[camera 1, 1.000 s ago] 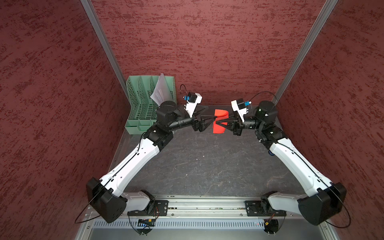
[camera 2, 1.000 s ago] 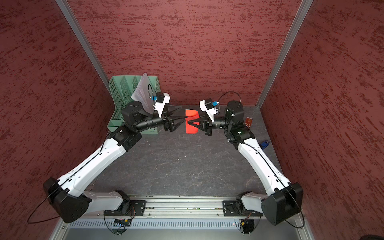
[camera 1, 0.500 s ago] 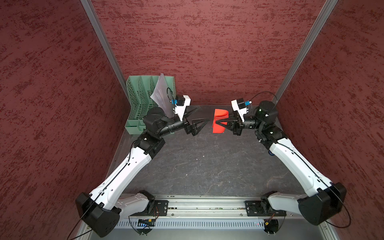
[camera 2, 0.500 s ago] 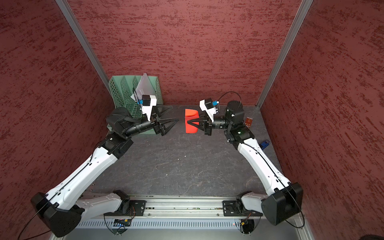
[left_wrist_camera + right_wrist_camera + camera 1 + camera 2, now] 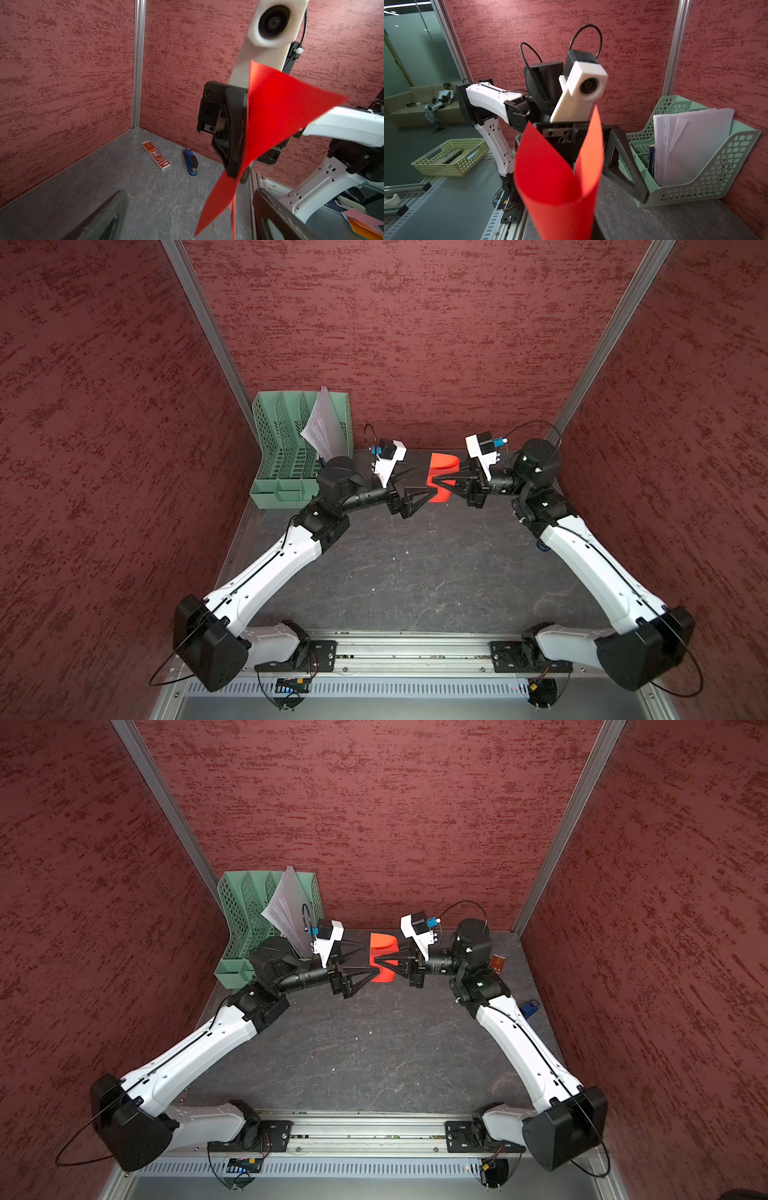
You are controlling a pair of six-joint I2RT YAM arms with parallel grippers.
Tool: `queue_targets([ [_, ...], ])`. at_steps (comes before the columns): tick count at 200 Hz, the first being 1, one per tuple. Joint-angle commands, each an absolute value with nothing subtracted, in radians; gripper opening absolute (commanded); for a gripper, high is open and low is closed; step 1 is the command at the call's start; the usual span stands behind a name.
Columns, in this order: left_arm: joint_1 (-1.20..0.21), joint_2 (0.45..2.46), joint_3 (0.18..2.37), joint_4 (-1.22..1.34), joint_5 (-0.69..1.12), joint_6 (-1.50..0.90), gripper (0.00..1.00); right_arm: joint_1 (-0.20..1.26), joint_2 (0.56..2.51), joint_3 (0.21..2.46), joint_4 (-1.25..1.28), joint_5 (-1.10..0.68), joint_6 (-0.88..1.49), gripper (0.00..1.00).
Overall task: Fold the square paper along the opposite sides
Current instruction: Fold the paper.
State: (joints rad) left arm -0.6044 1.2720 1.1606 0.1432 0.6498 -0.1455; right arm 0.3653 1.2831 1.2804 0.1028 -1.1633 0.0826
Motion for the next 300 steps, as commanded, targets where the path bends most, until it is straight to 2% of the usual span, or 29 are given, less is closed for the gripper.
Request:
queue_targets([
  [1, -0.617, 1.287, 1.164, 0.17, 0.679, -0.148, 0.95, 0.376, 1.289, 1.321, 0.129, -1.143, 0.098, 0.08],
  [46, -0.629, 1.295, 1.179, 0.168, 0.681, -0.14, 0.82, 0.379, 1.297, 1.325, 0.173, -1.147, 0.135, 0.08],
  [92, -0.632, 1.295, 1.193, 0.17, 0.683, -0.135, 0.52, 0.383, 1.296, 1.31, 0.17, -1.146, 0.134, 0.08],
  [153, -0.64, 1.292, 1.212, 0.148, 0.684, -0.114, 0.32, 0.386, 1.303, 1.312, 0.165, -1.147, 0.129, 0.08],
  [199, -0.646, 1.292, 1.225, 0.138, 0.691, -0.103, 0.29, 0.388, 1.312, 1.313, 0.167, -1.149, 0.129, 0.08],
  [236, -0.651, 1.301, 1.233, 0.127, 0.695, -0.097, 0.19, 0.387, 1.313, 1.315, 0.166, -1.148, 0.126, 0.09],
  [300, -0.655, 1.302, 1.236, 0.121, 0.695, -0.092, 0.11, 0.39, 1.316, 1.319, 0.165, -1.149, 0.124, 0.09],
])
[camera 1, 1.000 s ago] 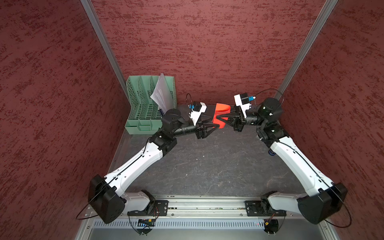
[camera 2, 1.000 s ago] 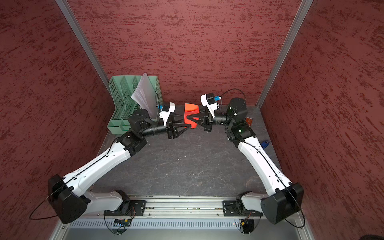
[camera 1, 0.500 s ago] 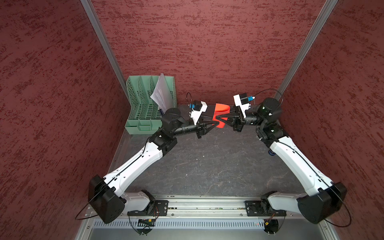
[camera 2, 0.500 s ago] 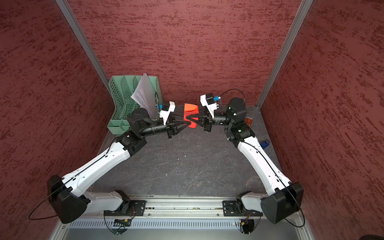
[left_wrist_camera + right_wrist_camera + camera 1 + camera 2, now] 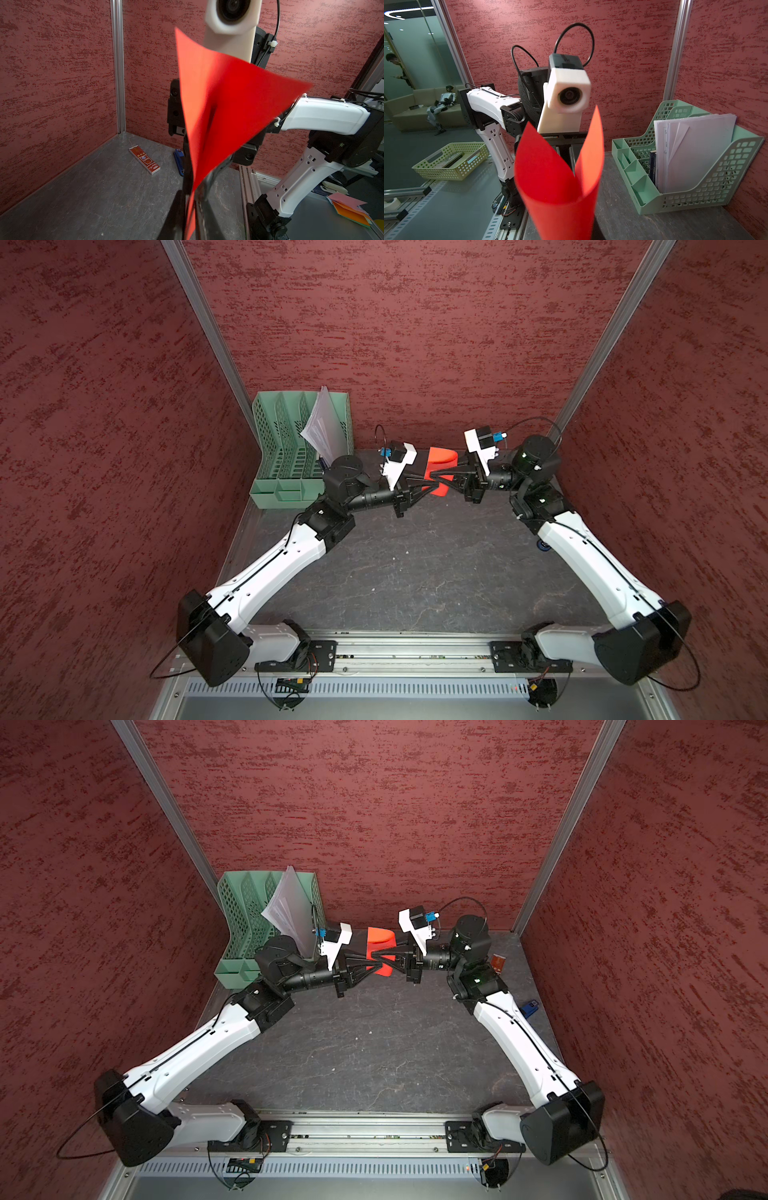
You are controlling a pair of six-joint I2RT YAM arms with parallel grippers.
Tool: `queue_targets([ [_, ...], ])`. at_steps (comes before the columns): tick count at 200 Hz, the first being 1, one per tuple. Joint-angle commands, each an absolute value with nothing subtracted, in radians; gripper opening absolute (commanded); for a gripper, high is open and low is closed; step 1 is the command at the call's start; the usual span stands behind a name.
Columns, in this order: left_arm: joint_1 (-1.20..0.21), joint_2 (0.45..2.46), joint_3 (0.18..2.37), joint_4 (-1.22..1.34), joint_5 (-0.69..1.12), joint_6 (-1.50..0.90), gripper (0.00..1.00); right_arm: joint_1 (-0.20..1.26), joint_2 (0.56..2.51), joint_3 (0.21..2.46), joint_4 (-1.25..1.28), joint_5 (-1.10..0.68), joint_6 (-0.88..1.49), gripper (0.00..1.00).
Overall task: Fold the square paper along the opposite sides
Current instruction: Fold the paper.
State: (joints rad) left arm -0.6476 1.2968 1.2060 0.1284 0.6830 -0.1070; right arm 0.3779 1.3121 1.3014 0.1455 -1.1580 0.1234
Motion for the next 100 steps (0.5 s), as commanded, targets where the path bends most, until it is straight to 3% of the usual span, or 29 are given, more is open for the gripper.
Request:
queue_targets([
  [1, -0.654, 1.302, 1.235, 0.121, 0.695, -0.092, 0.11, 0.39, 1.316, 1.319, 0.165, -1.149, 0.124, 0.09],
  [27, -0.655, 1.302, 1.236, 0.117, 0.693, -0.091, 0.09, 0.389, 1.313, 1.319, 0.159, -1.146, 0.119, 0.15],
  [43, -0.655, 1.301, 1.236, 0.113, 0.689, -0.088, 0.09, 0.39, 1.308, 1.32, 0.15, -1.138, 0.112, 0.41],
  [60, -0.654, 1.296, 1.239, 0.098, 0.684, -0.08, 0.08, 0.389, 1.302, 1.342, 0.078, -1.125, 0.063, 0.56],
  [100, -0.654, 1.28, 1.247, 0.036, 0.669, -0.053, 0.08, 0.389, 1.282, 1.476, -0.255, -1.059, -0.154, 0.71],
])
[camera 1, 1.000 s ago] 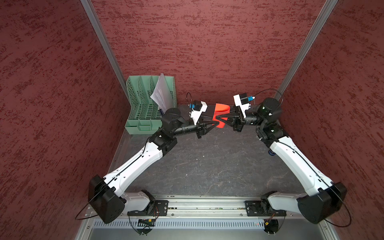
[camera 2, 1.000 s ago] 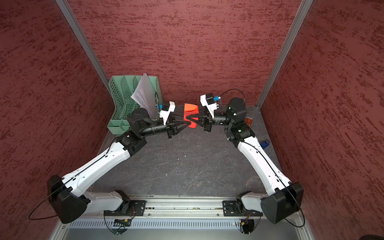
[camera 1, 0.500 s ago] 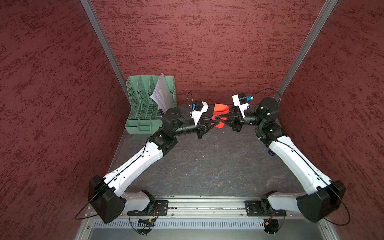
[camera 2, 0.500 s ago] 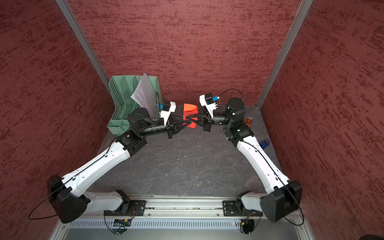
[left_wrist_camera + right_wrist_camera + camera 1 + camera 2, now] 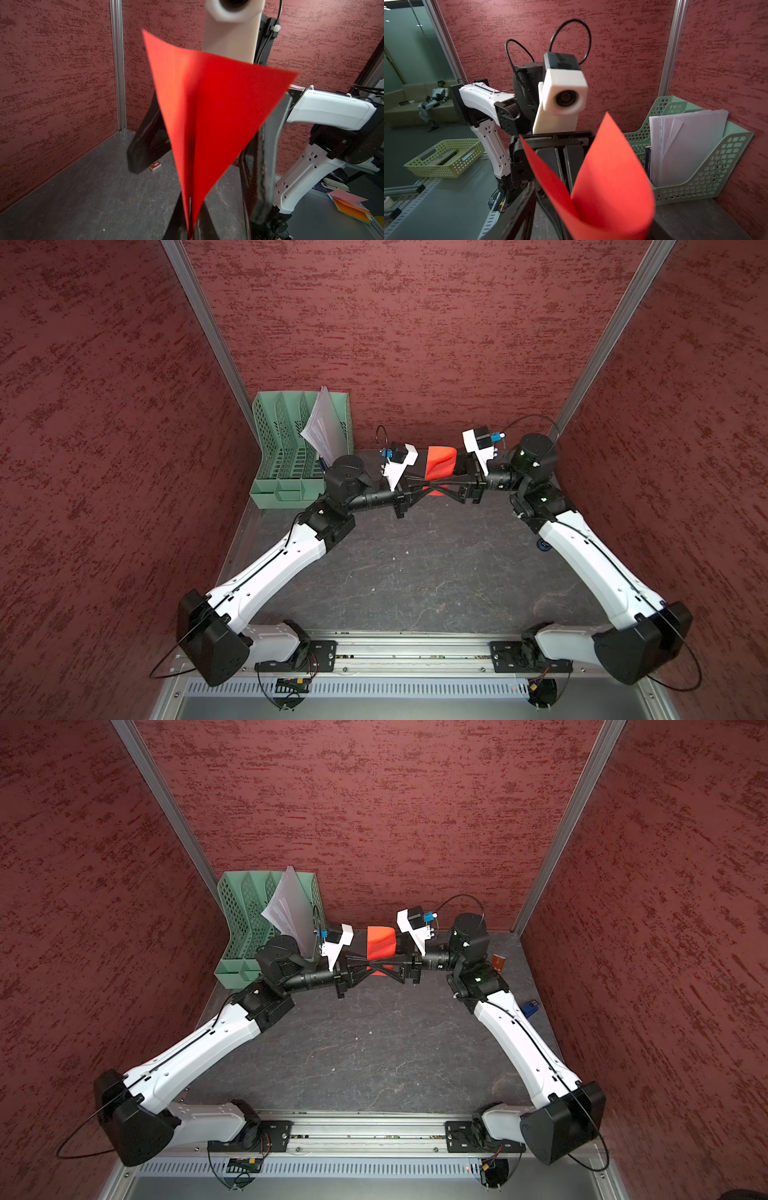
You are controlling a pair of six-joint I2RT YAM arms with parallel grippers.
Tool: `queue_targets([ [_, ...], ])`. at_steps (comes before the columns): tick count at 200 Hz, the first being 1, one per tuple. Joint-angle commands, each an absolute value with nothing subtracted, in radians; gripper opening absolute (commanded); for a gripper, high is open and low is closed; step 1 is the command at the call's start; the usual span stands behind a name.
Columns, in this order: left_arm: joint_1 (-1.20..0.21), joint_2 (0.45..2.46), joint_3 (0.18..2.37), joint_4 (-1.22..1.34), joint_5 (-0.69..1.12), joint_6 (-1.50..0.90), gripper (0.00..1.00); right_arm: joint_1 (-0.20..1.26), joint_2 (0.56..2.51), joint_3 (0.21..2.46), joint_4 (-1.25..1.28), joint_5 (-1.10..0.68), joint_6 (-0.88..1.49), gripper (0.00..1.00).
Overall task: Fold the square paper along the opposite sides
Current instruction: Fold the paper, then smooth out the paper.
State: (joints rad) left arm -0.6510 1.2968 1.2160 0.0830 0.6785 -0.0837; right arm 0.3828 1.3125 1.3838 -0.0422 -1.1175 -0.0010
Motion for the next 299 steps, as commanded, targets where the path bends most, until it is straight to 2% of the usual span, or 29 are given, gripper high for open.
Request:
queue_targets([
  [1, -0.655, 1.28, 1.247, 0.035, 0.668, -0.052, 0.08, 0.389, 1.282, 1.479, -0.263, -1.057, -0.158, 0.71],
  [28, -0.653, 1.268, 1.266, -0.055, 0.665, -0.02, 0.08, 0.388, 1.27, 1.576, -0.473, -0.982, -0.297, 0.76],
  [55, -0.652, 1.255, 1.305, -0.2, 0.667, 0.025, 0.07, 0.385, 1.269, 1.683, -0.661, -0.933, -0.422, 0.77],
  [95, -0.652, 1.173, 1.259, -0.213, 0.705, 0.022, 0.08, 0.373, 1.271, 1.719, -0.776, -0.92, -0.493, 0.78],
  [147, -0.651, 1.122, 1.215, -0.148, 0.794, -0.021, 0.1, 0.355, 1.263, 1.641, -0.712, -0.985, -0.461, 0.75],
  [202, -0.649, 1.137, 1.191, -0.106, 0.87, -0.041, 0.11, 0.314, 1.279, 1.622, -0.561, -1.274, -0.33, 0.65],
  [299, -0.636, 1.181, 1.215, -0.061, 0.93, -0.062, 0.12, 0.312, 1.282, 1.59, -0.491, -1.305, -0.269, 0.58],
])
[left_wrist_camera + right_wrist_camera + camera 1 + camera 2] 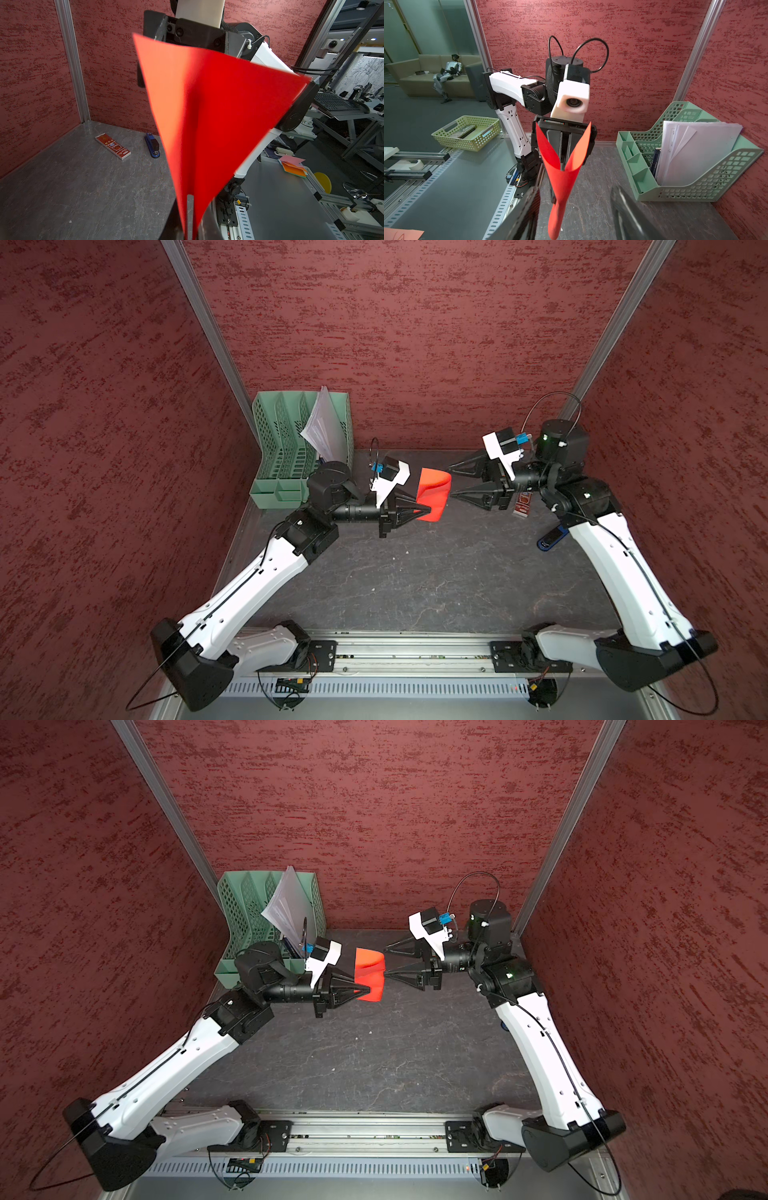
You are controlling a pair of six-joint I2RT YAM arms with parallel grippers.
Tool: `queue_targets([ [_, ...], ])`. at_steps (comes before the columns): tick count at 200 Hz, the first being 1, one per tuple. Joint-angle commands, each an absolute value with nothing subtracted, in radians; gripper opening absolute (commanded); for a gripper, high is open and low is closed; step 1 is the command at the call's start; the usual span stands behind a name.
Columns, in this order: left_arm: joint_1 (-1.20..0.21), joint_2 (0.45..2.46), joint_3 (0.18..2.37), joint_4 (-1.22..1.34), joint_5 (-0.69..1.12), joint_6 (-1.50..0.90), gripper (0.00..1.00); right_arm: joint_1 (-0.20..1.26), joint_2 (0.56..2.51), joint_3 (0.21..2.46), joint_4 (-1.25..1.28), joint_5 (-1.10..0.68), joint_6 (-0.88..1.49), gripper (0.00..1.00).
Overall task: Fold the square paper along the opposite sides
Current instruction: Smooth out the paper.
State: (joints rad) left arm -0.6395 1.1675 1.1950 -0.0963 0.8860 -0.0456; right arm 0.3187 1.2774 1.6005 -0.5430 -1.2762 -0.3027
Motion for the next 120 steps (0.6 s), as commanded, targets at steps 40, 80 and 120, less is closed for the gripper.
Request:
queue_targets([
  [40, -0.637, 1.203, 1.225, -0.058, 0.955, -0.069, 0.12, 0.314, 1.3, 1.591, -0.457, -1.314, -0.244, 0.52],
  [80, -0.641, 1.206, 1.226, -0.046, 0.959, -0.076, 0.13, 0.314, 1.303, 1.582, -0.443, -1.313, -0.236, 0.46],
  [120, -0.643, 1.21, 1.229, -0.035, 0.961, -0.078, 0.13, 0.314, 1.302, 1.567, -0.407, -1.31, -0.21, 0.39],
])
